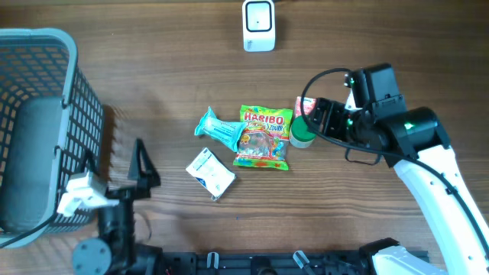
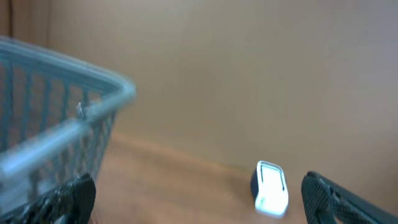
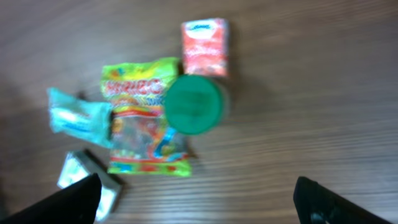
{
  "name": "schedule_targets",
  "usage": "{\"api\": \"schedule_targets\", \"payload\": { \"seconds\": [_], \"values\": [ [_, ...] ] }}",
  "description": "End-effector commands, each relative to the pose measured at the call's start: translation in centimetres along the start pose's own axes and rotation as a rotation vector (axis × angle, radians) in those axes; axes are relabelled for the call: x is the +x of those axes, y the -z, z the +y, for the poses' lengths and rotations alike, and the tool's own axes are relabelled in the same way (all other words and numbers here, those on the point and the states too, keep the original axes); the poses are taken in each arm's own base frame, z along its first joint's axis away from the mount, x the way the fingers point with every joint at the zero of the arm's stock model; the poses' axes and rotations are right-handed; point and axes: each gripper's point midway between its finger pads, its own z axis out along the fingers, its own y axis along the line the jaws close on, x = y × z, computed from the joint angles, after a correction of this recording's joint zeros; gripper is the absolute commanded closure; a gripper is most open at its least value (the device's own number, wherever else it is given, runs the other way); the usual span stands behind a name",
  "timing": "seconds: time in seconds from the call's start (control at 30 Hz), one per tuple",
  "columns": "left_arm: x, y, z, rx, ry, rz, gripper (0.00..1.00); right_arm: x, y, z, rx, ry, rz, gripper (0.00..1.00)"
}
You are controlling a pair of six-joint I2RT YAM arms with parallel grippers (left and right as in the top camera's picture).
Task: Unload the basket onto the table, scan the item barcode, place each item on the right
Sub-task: 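Reach the right gripper to the green-lidded canister and grasp it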
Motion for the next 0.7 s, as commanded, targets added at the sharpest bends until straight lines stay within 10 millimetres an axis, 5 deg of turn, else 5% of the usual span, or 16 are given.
{"api": "schedule_targets", "payload": {
  "seconds": [0.0, 0.27, 0.43, 0.67],
  "values": [
    [4.8, -1.4, 0.0, 0.049, 0.086, 0.035, 0.00, -0.8, 1.8, -2.2, 0.140, -0.057, -0.052, 0.01],
    [11.3, -1.8, 3.0, -0.047, 0.087, 0.165, 0.00, 1.1, 2.8, -1.8, 0.125, -0.076, 0.060, 0.00],
    [12.6, -2.0, 5.1, -0.118, 0.105, 0.159, 0.00, 3.2, -0.7, -0.1, 0.079, -0.050, 0.285, 0.00],
    [12.2, -2.0, 6.0, -0.154, 0.104, 0.143, 0.00, 2.4, -3.5, 0.2, 0.135, -0.178, 0.324, 0.00]
  ]
}}
